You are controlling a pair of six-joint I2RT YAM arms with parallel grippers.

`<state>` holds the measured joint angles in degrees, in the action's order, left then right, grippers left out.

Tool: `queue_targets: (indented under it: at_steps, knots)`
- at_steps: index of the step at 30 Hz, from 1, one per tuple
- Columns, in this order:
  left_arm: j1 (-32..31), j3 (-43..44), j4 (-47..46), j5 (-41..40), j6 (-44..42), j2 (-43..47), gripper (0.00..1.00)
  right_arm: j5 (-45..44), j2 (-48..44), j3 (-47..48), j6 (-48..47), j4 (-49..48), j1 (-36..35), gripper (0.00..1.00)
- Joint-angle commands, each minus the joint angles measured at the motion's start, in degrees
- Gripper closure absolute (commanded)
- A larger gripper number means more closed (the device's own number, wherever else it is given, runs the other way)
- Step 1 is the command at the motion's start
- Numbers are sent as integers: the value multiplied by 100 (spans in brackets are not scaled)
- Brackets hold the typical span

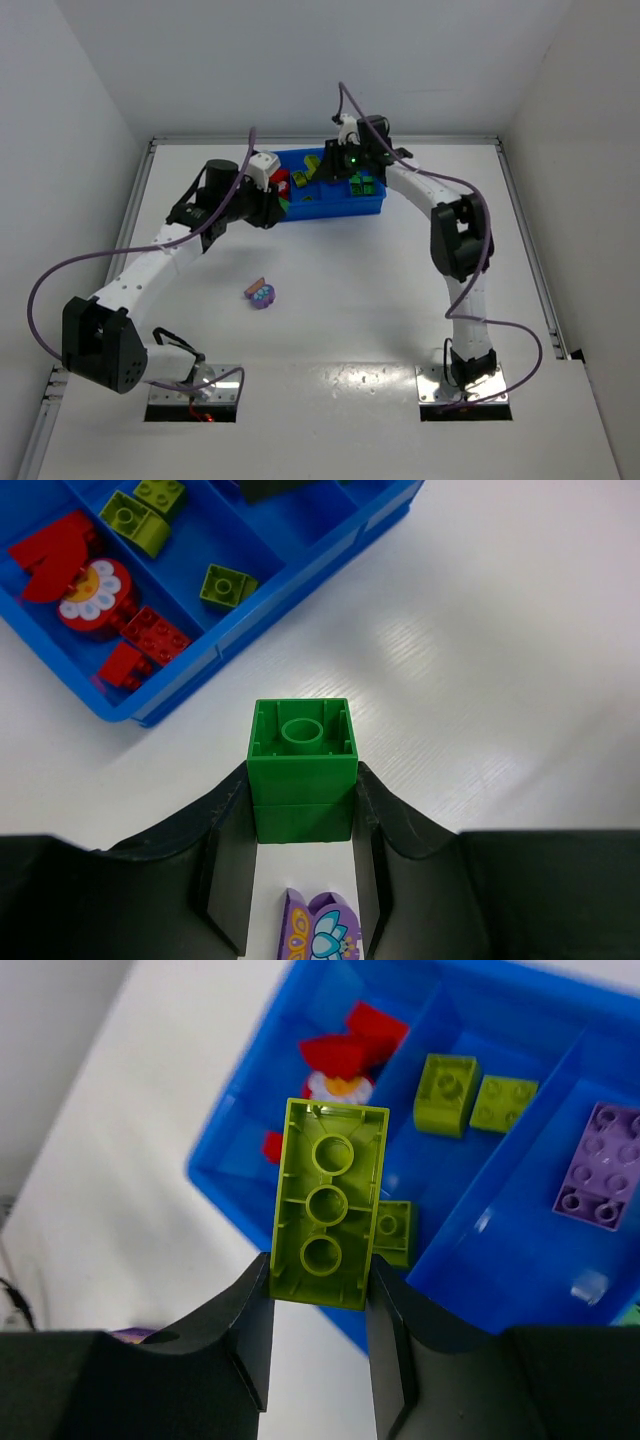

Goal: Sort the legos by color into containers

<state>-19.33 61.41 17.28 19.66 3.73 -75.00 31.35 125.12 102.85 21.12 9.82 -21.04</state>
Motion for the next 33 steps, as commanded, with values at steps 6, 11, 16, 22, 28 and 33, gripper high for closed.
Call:
queue_targets:
  at_steps: [6, 11, 16, 22, 28, 33]
  knots:
    - [219, 187, -234, 187, 137, 12, 100, -499, 812, 604, -504, 125, -181, 91]
    - [597, 65, -592, 1274, 453, -216, 100, -201, 883, 719, -566, 125, -234, 46]
    - [826, -331, -1236, 2578, 981, -392, 100, 502, 356, 333, -618, -68, -234, 28]
    - [826, -331, -1586, 3254, 1121, -630, 100, 1126, -373, -229, -898, -7, -129, 20]
    - [826, -279, -1334, 4414, 481, -682, 100, 2374, -2110, -1687, -1997, -384, 161, 20]
    - [703, -278, -1130, 4599, 207, -682, 100, 3393, -2413, -1795, -2192, 615, 284, 20]
